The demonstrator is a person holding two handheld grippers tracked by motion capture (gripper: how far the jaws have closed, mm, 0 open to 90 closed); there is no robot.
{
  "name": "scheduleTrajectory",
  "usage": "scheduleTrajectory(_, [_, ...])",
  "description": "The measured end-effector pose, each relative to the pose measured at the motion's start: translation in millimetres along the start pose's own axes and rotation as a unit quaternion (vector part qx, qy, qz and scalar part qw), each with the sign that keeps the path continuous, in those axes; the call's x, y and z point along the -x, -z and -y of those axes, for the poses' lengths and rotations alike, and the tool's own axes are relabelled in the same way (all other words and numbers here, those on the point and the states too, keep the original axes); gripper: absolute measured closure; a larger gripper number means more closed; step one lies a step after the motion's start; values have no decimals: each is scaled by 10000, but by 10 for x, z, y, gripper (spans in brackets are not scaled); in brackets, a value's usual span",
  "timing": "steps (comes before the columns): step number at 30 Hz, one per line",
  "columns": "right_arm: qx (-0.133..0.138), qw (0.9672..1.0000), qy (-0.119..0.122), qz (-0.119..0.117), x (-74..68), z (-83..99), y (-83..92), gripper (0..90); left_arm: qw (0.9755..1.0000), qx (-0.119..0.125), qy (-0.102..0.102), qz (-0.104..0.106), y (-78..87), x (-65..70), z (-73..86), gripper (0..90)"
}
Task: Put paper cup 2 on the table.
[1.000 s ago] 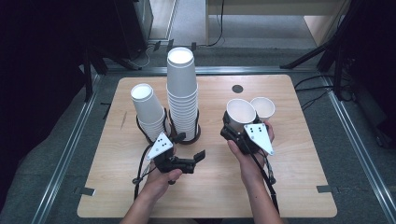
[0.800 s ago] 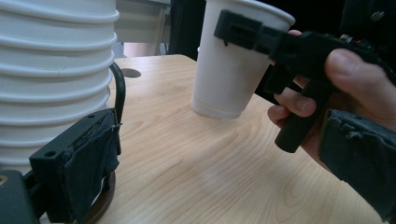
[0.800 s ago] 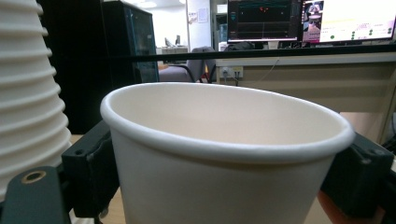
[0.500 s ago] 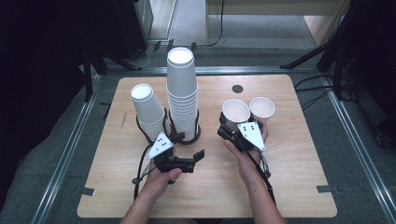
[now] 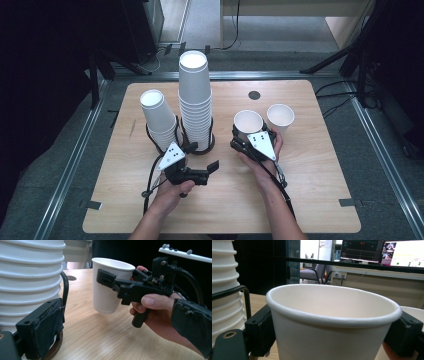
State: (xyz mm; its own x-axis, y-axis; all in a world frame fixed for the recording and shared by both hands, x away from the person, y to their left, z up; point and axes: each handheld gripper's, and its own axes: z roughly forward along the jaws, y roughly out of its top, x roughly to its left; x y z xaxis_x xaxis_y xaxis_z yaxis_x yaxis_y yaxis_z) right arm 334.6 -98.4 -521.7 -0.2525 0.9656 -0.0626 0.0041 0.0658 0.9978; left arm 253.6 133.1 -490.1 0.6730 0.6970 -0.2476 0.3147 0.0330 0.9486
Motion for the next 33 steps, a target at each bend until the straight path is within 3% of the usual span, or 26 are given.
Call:
scheduleTrajectory(12, [-250, 9995, 118, -180, -59, 73, -1, 121, 10000, 31, -9, 43, 10, 13, -3, 0])
scheduleTrajectory(22, [-509, 9987, 28, 24, -54, 121, -16, 112, 10000, -1, 1, 30, 2, 7, 8, 0])
scheduleTrajectory(33, [-641, 9979, -40, -51, -52, 152, 18, 97, 10000, 6, -15, 58, 1, 13, 12, 0])
